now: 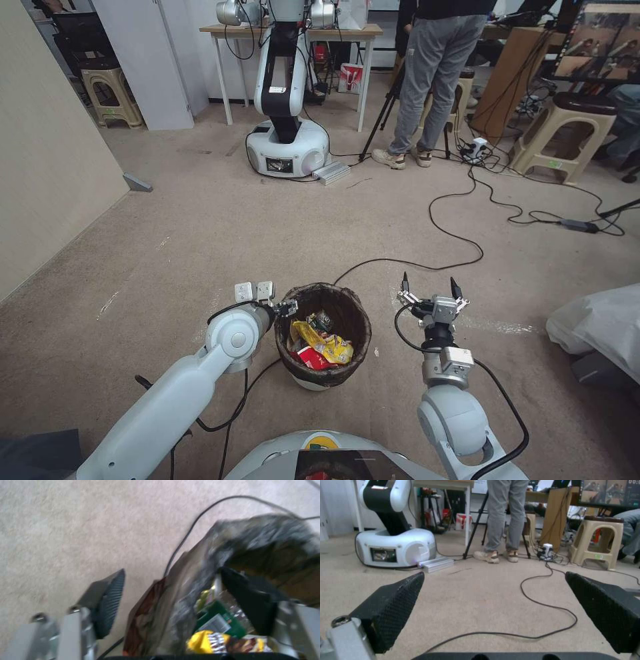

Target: Pick up the trash bin, then pick up the garbage from the floor and place it into the trash bin.

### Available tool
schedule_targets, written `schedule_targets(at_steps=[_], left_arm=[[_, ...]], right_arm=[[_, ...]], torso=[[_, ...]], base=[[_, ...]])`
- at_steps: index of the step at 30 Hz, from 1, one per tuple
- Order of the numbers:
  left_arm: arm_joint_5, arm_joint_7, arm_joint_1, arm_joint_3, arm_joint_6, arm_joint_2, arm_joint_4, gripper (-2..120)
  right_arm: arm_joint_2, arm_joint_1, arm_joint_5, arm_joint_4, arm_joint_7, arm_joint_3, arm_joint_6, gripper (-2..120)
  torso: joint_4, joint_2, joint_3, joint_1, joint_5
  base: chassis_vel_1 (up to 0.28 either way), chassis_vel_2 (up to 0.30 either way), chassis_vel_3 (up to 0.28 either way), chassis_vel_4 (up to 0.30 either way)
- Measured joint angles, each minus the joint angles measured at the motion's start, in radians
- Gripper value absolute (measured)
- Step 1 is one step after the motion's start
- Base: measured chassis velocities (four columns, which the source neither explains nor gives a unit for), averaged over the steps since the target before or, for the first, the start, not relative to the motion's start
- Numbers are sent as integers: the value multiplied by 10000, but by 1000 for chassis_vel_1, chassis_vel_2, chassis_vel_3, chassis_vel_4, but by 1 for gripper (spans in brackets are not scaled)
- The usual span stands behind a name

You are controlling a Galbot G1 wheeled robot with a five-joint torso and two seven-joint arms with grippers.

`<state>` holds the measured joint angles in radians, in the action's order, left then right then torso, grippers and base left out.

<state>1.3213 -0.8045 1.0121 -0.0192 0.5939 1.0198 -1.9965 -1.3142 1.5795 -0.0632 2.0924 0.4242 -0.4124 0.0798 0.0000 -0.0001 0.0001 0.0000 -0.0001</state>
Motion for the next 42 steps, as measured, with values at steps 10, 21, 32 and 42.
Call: schedule_targets(at_steps=[10,21,32,42], left_arm=[[-2300,1425,227,416,-1019,164,-424,100],[-8558,3016,2239,2492,-2980,754,-913,100],[-12522,3785,4923,4068,-4628,2053,-649,100],[-13341,3969,5922,4254,-5327,2825,-405,100]], right_arm=[[-110,62,52,18,-14,-16,0,100],[-188,217,92,366,-151,-623,-60,100],[-434,201,108,605,-555,-943,-12,100],[-559,548,436,306,-894,-757,502,100]], torso=[[0,0,0,0,1],[1,1,-2,0,0],[0,1,-2,0,1],[0,1,-2,0,2]], base=[[0,0,0,0],[0,0,0,0],[0,0,0,0],[0,0,0,0]])
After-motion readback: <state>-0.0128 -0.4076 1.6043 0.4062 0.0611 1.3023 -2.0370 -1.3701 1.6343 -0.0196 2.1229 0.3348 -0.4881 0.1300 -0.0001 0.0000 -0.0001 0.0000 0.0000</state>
